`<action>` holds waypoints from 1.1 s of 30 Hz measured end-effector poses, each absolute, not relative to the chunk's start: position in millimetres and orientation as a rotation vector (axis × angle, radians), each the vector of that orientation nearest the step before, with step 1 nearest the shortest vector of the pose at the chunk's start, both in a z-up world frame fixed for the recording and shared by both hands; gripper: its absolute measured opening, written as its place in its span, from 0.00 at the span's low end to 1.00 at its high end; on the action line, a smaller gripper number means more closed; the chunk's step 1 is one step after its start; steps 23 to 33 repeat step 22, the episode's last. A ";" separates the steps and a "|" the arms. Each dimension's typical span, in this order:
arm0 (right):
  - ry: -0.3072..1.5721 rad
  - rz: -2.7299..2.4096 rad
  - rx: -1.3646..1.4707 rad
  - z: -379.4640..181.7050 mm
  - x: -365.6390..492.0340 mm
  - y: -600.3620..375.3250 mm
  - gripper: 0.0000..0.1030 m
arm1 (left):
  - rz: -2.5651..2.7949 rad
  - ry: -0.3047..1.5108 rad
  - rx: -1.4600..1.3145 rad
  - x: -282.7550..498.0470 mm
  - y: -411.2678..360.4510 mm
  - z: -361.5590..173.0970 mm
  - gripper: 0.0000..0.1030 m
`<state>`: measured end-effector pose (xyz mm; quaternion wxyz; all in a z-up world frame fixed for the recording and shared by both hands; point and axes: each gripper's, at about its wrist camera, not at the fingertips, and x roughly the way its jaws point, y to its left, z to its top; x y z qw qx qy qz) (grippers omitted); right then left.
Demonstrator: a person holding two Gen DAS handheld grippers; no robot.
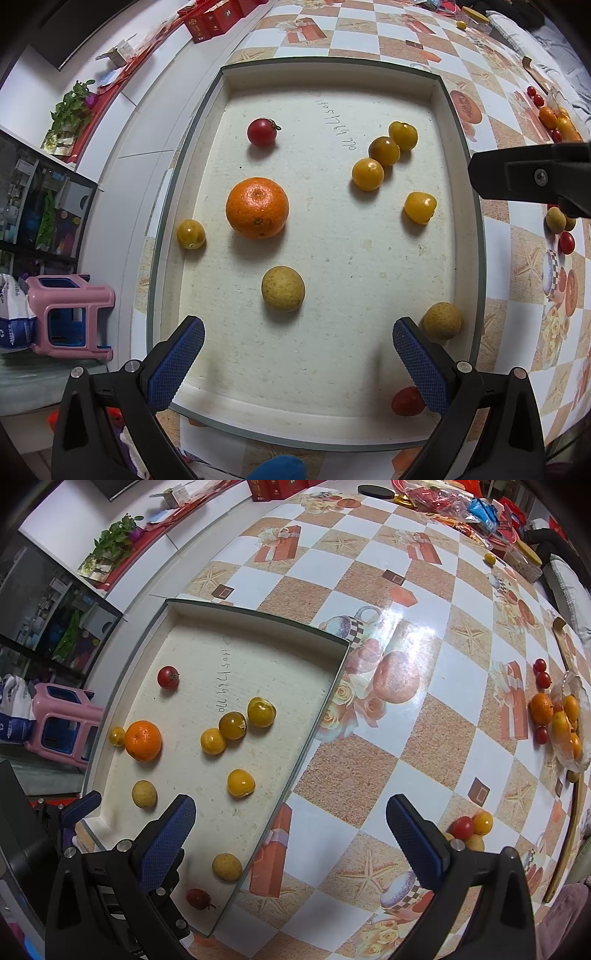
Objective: Organize fruits
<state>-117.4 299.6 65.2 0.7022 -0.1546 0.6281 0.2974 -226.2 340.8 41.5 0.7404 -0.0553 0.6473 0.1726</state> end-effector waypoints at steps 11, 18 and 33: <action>1.400 0.662 -0.355 63.1 -117.4 301.9 1.00 | 0.387 1.428 -0.120 -225.5 347.5 37.6 1.00; 1.400 0.660 -0.353 63.6 -118.1 301.8 1.00 | 0.384 1.422 -0.135 -226.8 348.9 35.7 1.00; 1.402 0.659 -0.358 61.3 -119.6 301.8 1.00 | 0.379 1.414 -0.121 -227.0 347.9 37.2 1.00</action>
